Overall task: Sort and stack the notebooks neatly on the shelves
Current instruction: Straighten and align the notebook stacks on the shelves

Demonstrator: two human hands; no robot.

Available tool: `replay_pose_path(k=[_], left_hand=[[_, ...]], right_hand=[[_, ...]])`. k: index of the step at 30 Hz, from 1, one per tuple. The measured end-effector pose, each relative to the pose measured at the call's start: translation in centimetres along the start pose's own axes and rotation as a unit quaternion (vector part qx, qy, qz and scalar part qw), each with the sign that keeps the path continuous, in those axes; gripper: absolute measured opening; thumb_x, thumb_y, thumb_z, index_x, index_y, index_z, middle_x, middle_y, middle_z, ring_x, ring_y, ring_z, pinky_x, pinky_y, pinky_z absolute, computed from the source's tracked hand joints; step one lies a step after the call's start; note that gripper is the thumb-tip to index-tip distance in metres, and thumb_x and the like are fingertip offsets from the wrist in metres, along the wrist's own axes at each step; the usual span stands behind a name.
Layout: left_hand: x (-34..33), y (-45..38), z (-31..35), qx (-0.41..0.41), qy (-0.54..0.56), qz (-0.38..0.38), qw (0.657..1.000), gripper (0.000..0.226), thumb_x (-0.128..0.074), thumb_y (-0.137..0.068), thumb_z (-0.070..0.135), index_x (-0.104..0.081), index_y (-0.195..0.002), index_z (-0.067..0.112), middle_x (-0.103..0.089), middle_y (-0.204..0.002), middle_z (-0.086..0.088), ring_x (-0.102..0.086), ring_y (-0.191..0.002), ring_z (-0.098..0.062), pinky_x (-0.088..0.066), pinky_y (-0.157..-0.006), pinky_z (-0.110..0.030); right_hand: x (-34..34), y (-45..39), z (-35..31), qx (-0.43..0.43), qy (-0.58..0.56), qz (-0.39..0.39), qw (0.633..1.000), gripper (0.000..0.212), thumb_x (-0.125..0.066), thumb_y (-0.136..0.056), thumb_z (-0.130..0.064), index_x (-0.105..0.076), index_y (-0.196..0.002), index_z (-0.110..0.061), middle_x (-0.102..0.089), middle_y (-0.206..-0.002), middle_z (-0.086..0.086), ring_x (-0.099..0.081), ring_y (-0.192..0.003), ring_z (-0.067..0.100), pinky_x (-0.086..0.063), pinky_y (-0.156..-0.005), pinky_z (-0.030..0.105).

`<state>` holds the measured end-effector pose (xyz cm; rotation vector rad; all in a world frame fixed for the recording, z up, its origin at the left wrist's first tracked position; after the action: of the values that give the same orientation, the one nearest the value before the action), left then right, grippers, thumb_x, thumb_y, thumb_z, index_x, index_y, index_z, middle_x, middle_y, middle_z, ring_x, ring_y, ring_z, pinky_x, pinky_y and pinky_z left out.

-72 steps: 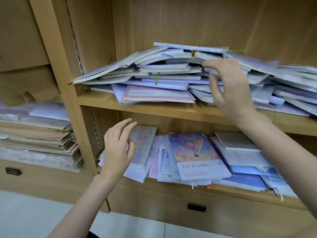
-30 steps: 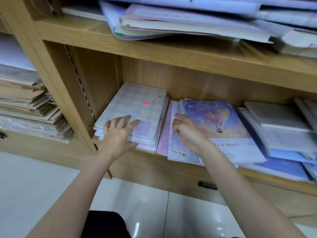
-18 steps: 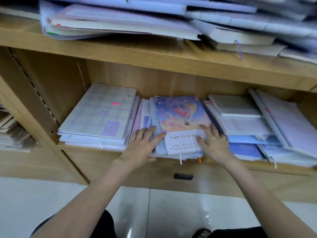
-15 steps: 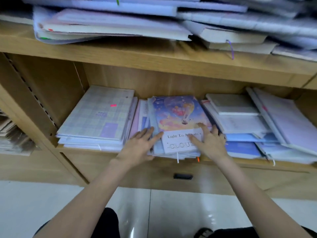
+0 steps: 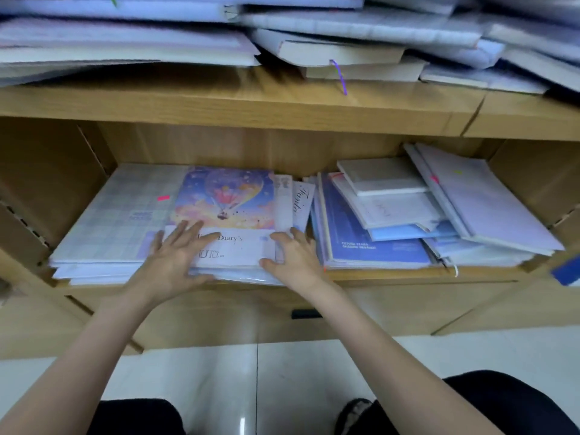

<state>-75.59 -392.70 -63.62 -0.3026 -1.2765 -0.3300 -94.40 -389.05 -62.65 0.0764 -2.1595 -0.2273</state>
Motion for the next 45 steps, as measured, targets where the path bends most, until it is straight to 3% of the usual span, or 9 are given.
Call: replay_pose_path(k=[4,8,16,23,28,33,38,41,45], left_hand=[[0.3,-0.5,-1.5,0.106,0.069,-0.009,0.992,0.112,-0.046,-0.04,0.087,-0.025,-0.142,0.045,0.002,-0.156,-0.014,0.006,-0.142,-0.038,-0.002,-0.116,-0.047],[0.6,-0.7,-1.8,0.156,0.083,-0.039,0.984,0.124,-0.043,-0.024,0.089,-0.031,-0.139,0.045,-0.013,-0.148,-0.018,-0.011,-0.137,-0.039,-0.013,-0.116,-0.043],[0.7,-0.4,-2.1,0.143,0.127,0.029,0.981,0.111,-0.054,-0.029,0.083,-0.048,-0.131,0.04,-0.032,-0.142,-0.015,-0.02,-0.136,-0.031,-0.019,-0.111,-0.037],[1.5,1.6,0.2,0.047,0.172,0.118,0.977,0.087,-0.057,-0.045,0.081,-0.052,-0.122,0.039,-0.039,-0.141,-0.008,-0.03,-0.132,-0.029,-0.018,-0.104,-0.028],[-0.2,0.4,2.6,-0.018,0.112,0.113,0.987,0.063,-0.041,-0.071,0.081,-0.054,-0.114,0.037,-0.05,-0.128,-0.016,-0.042,-0.119,-0.038,-0.021,-0.099,-0.031],[-0.9,-1.6,3.9,0.001,0.104,0.074,0.992,0.046,-0.081,-0.069,0.015,-0.064,-0.111,0.024,-0.047,-0.135,-0.016,-0.038,-0.128,-0.041,-0.029,-0.105,-0.043],[-0.6,-2.3,7.2,0.027,0.033,0.065,0.997,0.054,-0.077,-0.073,0.023,-0.057,-0.122,0.015,-0.032,-0.148,-0.011,-0.014,-0.14,-0.038,-0.011,-0.113,-0.044],[0.9,-2.9,12.9,-0.031,0.069,0.113,0.991,0.051,-0.075,-0.076,0.019,-0.057,-0.123,0.011,-0.037,-0.144,-0.016,-0.017,-0.139,-0.039,-0.012,-0.113,-0.046],[-2.3,-4.3,18.9,-0.075,-0.013,-0.01,0.997,0.059,-0.053,-0.091,0.041,-0.029,-0.144,0.029,-0.006,-0.157,-0.005,0.005,-0.144,-0.031,-0.001,-0.114,-0.046]], right_hand=[[3.1,0.2,3.2,-0.043,-0.132,0.03,0.99,0.062,-0.06,-0.09,-0.029,-0.032,-0.141,-0.011,-0.034,-0.146,0.009,-0.033,-0.134,0.026,-0.033,-0.1,0.029],[2.0,-1.7,4.1,-0.1,-0.322,0.01,0.941,0.039,-0.058,-0.09,-0.013,-0.045,-0.127,-0.008,-0.057,-0.127,0.008,-0.057,-0.107,0.023,-0.046,-0.081,0.03],[2.2,-4.6,1.9,-0.026,-0.309,0.059,0.949,0.068,-0.061,-0.086,-0.011,-0.029,-0.146,-0.017,-0.051,-0.137,0.004,-0.052,-0.121,0.025,-0.046,-0.099,0.041],[4.3,-4.2,0.3,0.03,-0.411,0.008,0.911,0.061,-0.048,-0.093,0.003,-0.025,-0.147,-0.012,-0.04,-0.14,-0.005,-0.042,-0.128,0.016,-0.038,-0.106,0.036],[4.8,-4.5,3.0,-0.021,-0.311,-0.018,0.95,0.033,-0.048,-0.089,0.008,-0.056,-0.121,0.006,-0.058,-0.121,0.01,-0.053,-0.115,0.023,-0.04,-0.103,0.04],[9.3,-1.0,6.8,-0.004,-0.307,0.08,0.948,0.045,-0.051,-0.092,-0.002,-0.046,-0.136,-0.007,-0.053,-0.132,0.014,-0.05,-0.123,0.028,-0.04,-0.098,0.031],[15.9,3.7,12.1,0.029,-0.296,0.192,0.935,0.036,-0.058,-0.089,-0.001,-0.054,-0.125,-0.005,-0.058,-0.117,0.006,-0.059,-0.114,0.026,-0.045,-0.093,0.029],[20.5,6.1,15.0,0.026,-0.064,0.285,0.956,0.048,-0.067,-0.085,-0.012,-0.05,-0.129,-0.002,-0.052,-0.13,0.014,-0.048,-0.122,0.029,-0.036,-0.098,0.03],[20.8,5.3,20.9,-0.038,0.209,0.198,0.957,0.081,-0.074,-0.078,-0.023,-0.03,-0.142,-0.001,-0.028,-0.15,0.019,-0.025,-0.14,0.032,-0.019,-0.111,0.038]])
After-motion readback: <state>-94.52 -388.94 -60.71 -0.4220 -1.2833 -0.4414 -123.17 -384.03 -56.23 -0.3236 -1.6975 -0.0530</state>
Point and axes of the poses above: each hand's wrist, its own y-axis away from the middle knuckle, its own x-axis out of the back of the hand, z = x × y, the point moved 10 cm from there along -y, towards the middle knuckle
